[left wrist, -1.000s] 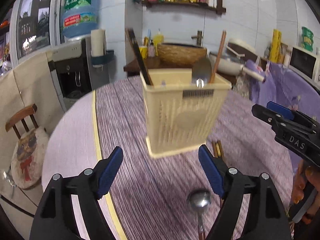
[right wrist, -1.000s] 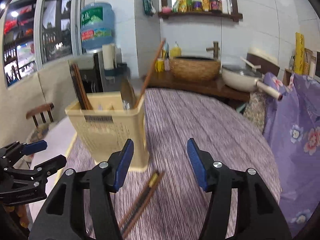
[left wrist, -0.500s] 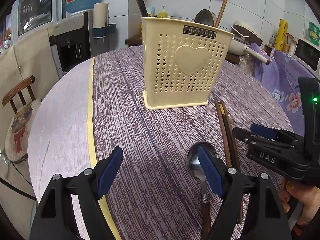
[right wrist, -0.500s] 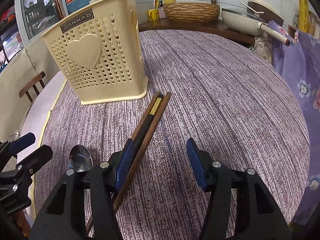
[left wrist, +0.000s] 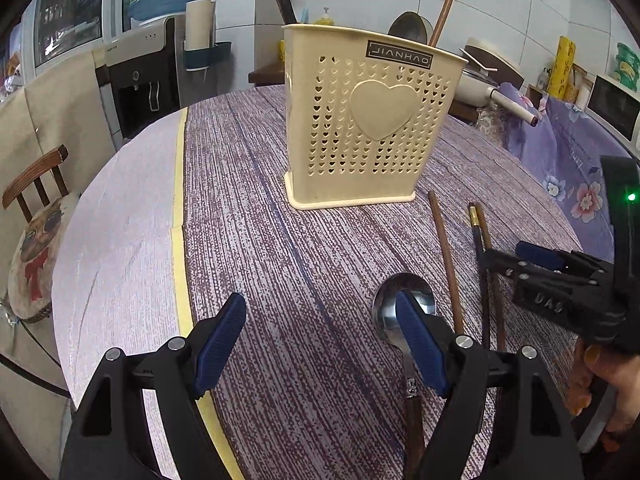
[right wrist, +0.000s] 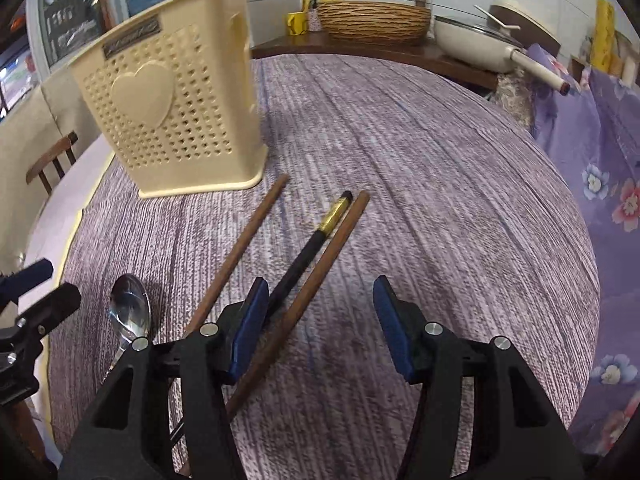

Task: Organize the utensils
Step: 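Move the left tool to the silver spoon while the right approaches a wooden chopstick, then close the left tool on the spoon handle while the right grips the wooden chopstick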

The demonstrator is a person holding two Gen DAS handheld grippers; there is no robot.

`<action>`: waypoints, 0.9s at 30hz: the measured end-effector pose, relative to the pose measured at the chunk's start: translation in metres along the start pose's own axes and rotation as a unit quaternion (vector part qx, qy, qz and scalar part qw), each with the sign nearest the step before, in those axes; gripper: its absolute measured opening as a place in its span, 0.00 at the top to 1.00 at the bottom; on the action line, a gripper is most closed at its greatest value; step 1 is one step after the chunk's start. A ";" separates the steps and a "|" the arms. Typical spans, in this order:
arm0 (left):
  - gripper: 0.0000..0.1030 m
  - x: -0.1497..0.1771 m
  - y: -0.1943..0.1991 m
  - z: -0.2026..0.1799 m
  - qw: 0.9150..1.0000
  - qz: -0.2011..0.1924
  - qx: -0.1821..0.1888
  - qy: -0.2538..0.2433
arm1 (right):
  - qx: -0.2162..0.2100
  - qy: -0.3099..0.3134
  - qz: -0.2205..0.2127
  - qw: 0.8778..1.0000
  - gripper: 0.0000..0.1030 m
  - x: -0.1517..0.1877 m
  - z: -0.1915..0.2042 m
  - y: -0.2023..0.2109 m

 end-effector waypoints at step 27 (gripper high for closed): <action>0.26 0.004 0.000 -0.009 1.000 0.006 0.009 -0.010 | -0.022 -0.057 0.028 0.998 0.66 -0.010 -0.013 -0.019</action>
Point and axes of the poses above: each gripper's, at about its wrist camera, not at the fingertips, and y roughly against the way its jaws point, z to its left, x to its underside, the point moved 10 cm from there along -y, roughly the way its jaws point, and after that the axes turned 12 degrees about y, right-handed, at the moved point
